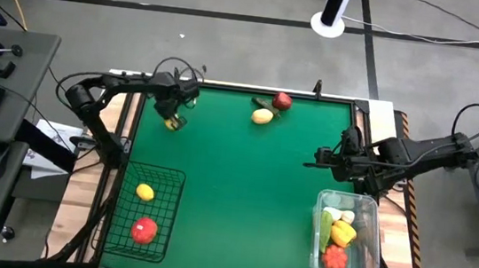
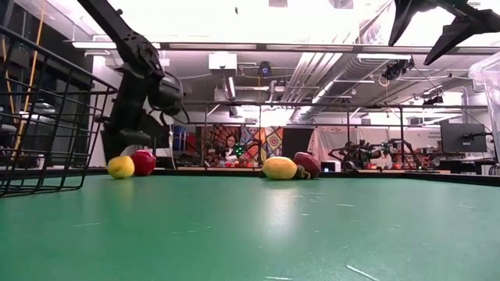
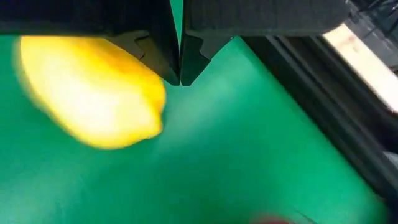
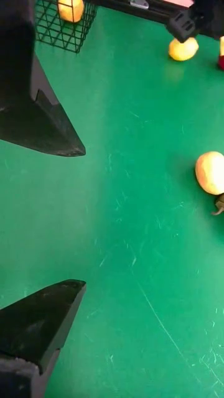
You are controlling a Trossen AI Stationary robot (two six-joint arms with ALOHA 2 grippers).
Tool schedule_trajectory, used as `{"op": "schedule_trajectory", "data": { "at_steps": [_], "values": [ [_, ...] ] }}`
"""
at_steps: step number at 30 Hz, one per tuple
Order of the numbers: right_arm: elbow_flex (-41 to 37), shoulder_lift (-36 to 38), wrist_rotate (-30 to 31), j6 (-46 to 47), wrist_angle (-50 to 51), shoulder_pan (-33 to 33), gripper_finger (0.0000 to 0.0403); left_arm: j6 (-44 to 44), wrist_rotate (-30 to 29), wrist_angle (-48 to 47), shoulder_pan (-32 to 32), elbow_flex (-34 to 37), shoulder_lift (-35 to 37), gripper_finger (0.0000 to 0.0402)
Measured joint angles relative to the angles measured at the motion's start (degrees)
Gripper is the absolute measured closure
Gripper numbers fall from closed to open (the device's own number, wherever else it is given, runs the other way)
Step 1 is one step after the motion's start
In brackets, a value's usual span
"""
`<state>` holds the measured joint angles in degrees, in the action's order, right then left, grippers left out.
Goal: Sort produce into baskets
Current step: Put the yellow lemon into the black wire basket
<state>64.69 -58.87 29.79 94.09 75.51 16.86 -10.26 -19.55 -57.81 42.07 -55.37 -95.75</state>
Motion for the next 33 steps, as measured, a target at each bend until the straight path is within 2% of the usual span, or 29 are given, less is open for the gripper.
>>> {"op": "schedule_trajectory", "data": {
  "at_steps": [7,20,26,30,33],
  "values": [
    [0.0,0.0,0.24,-0.1,0.01,0.0,0.007,-4.77,2.2,1.91,-4.29,3.16,0.0,0.0401],
    [0.0,0.0,0.63,-0.11,-0.01,0.0,0.007,-13.14,1.88,22.73,-16.03,3.14,-0.02,0.0401],
    [0.0,0.0,0.63,-0.11,-0.03,0.0,0.007,-11.1,-5.83,31.54,-21.39,2.7,0.01,0.0401],
    [0.0,0.0,0.63,-0.11,-0.03,0.0,0.007,-11.06,-14.27,26.61,-22.87,-1.5,0.17,0.0401],
    [0.0,0.0,0.65,-0.11,-0.03,0.0,0.007,-8.32,-16.97,26.38,-22.18,-5.1,0.25,0.0401]
  ]
}}
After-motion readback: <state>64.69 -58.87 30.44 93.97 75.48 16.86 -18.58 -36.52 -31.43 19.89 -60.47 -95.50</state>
